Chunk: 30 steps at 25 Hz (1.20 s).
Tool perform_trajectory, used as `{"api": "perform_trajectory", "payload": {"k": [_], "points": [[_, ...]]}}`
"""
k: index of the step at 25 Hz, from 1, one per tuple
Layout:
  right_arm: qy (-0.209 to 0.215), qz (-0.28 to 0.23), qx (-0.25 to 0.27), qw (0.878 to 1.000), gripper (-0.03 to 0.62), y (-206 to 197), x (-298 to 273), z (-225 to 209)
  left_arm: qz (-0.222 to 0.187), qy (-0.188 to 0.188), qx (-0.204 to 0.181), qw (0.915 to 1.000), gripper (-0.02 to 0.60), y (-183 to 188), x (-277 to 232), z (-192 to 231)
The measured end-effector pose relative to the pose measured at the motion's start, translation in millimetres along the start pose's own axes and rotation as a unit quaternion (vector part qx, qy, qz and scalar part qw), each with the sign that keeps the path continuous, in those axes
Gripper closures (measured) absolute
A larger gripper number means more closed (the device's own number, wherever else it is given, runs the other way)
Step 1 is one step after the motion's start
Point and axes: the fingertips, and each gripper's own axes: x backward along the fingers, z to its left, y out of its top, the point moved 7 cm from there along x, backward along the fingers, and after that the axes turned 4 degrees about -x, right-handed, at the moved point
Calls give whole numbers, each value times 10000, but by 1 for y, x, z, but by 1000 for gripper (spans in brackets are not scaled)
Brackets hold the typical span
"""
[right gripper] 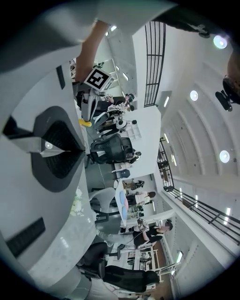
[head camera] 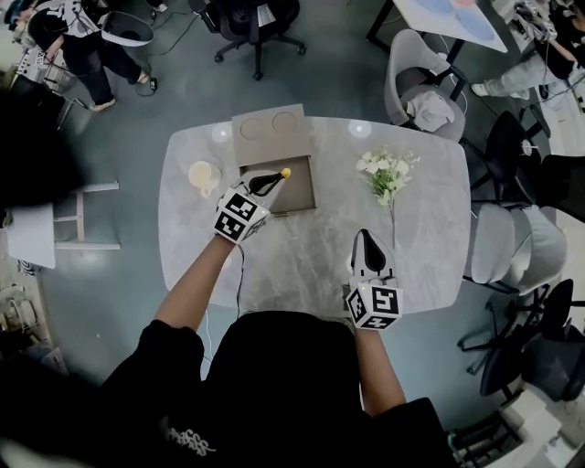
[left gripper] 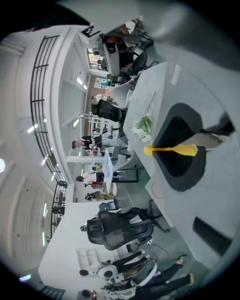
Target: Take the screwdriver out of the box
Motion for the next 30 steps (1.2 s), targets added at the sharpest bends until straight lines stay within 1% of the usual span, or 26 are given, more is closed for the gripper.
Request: {"api": "perform_trajectory", "payload": {"k": [3, 7, 11, 16, 20, 23, 26, 30], "points": [[123, -138, 184, 9997, 582, 13, -1, 12, -449, 184, 251, 9985, 549, 15, 29, -5], [282, -311, 372, 9984, 582, 27, 4, 31, -1042, 500, 525, 9919, 549, 31, 78, -11], [367, -460, 484, 9971, 582, 34, 18, 53, -1531, 794, 819, 9816, 549, 35, 132, -22], [412, -653, 630, 9950, 582, 42, 43, 77, -2004, 1190, 1106, 9662, 549, 30, 197, -43], [405, -809, 858, 9922, 582, 49, 63, 94, -2264, 1532, 1126, 9553, 549, 23, 245, -63], [413, -882, 988, 9903, 582, 50, 78, 106, -2397, 1645, 1171, 9496, 549, 15, 275, -78], [506, -883, 878, 9909, 582, 45, 90, 120, -2475, 1737, 1218, 9454, 549, 5, 299, -90], [592, -873, 1045, 9889, 583, 41, 105, 141, -2514, 1827, 1194, 9429, 549, -2, 326, -101]]}}
